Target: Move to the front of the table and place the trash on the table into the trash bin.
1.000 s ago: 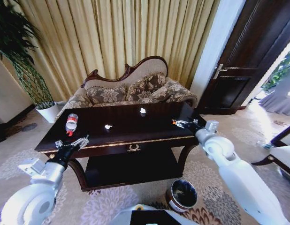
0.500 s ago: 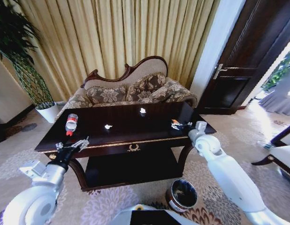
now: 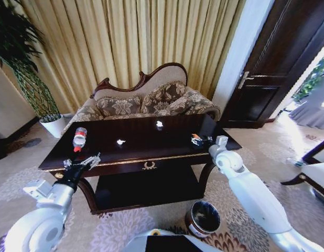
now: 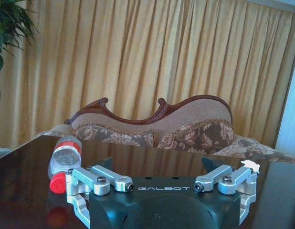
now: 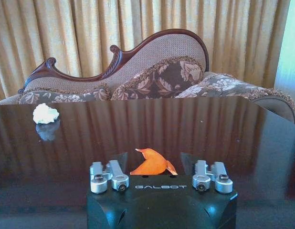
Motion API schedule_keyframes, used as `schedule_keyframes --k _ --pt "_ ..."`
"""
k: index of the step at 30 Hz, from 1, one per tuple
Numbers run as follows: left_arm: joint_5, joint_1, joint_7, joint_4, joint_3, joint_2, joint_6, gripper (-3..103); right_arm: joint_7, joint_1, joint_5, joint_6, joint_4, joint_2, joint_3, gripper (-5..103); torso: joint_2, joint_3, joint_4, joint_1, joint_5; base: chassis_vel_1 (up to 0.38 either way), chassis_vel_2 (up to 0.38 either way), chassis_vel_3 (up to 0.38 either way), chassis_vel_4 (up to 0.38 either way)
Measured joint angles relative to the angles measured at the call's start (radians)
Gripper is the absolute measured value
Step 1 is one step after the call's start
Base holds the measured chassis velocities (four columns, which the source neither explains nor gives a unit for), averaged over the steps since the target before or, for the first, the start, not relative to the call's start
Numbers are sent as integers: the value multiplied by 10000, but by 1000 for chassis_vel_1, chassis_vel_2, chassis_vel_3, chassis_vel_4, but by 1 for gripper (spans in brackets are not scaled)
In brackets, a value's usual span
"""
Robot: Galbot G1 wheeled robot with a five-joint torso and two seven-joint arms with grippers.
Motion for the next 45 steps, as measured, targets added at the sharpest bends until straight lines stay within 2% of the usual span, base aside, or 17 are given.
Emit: schedule_keyframes --k 1,2,3,5,7,8,12,13,16,22,27,30,38,45 --pt "0 0 0 0 0 0 0 100 0 0 0 0 0 0 0 66 0 0 0 0 0 0 0 0 0" --pt "-12 -5 0 0 -4 8 0 100 -17 -21 -47 21 -6 7 -3 61 0 0 0 0 0 0 0 0 0" --pt "-24 -11 0 0 -10 27 0 100 -56 -55 -110 58 -16 13 -9 50 0 0 0 0 0 0 0 0 0" --pt "-27 -13 1 0 -12 34 0 100 -81 -72 -138 80 -23 14 -12 50 0 0 -1 1 0 0 0 0 0" --pt "-29 -19 2 0 -7 37 0 100 -169 -108 -219 147 -43 14 -13 39 1 0 0 0 0 0 0 0 0" --pt "-29 -19 2 0 -7 37 0 100 -169 -108 -219 147 -43 14 -13 39 1 0 0 0 0 0 0 0 0" --pt "-28 -42 4 0 67 35 0 100 -216 -126 -289 239 -56 8 -12 18 0 0 0 0 0 0 0 0 0" --pt "-28 -42 4 0 67 35 0 100 -216 -126 -289 239 -56 8 -12 18 0 0 0 0 0 0 0 0 0" --pt "-31 -58 2 0 71 65 0 100 -183 -145 -335 346 -17 20 26 3 0 0 0 0 1 0 0 0 0" --pt "-38 -74 0 0 74 66 0 100 -8 -315 -254 413 637 -41 458 3 0 0 1 0 1 0 0 0 0" --pt "-16 -126 -4 0 198 -29 -44 100 43 -1020 171 458 1752 -281 1512 3 0 -1 0 0 -1 0 0 0 0" --pt "19 -174 -32 0 305 -41 -132 100 -38 -1669 236 754 2292 -335 2031 3 2 -1 0 0 0 0 0 0 0" --pt "68 -270 -226 0 482 1 -182 100 76 -3028 -47 1434 3271 77 2851 3 2 -1 1 0 1 0 0 0 0" --pt "64 -302 -210 0 450 3 -177 100 160 -3655 -250 1590 3619 348 3333 3 2 -1 0 -1 1 0 0 0 0"
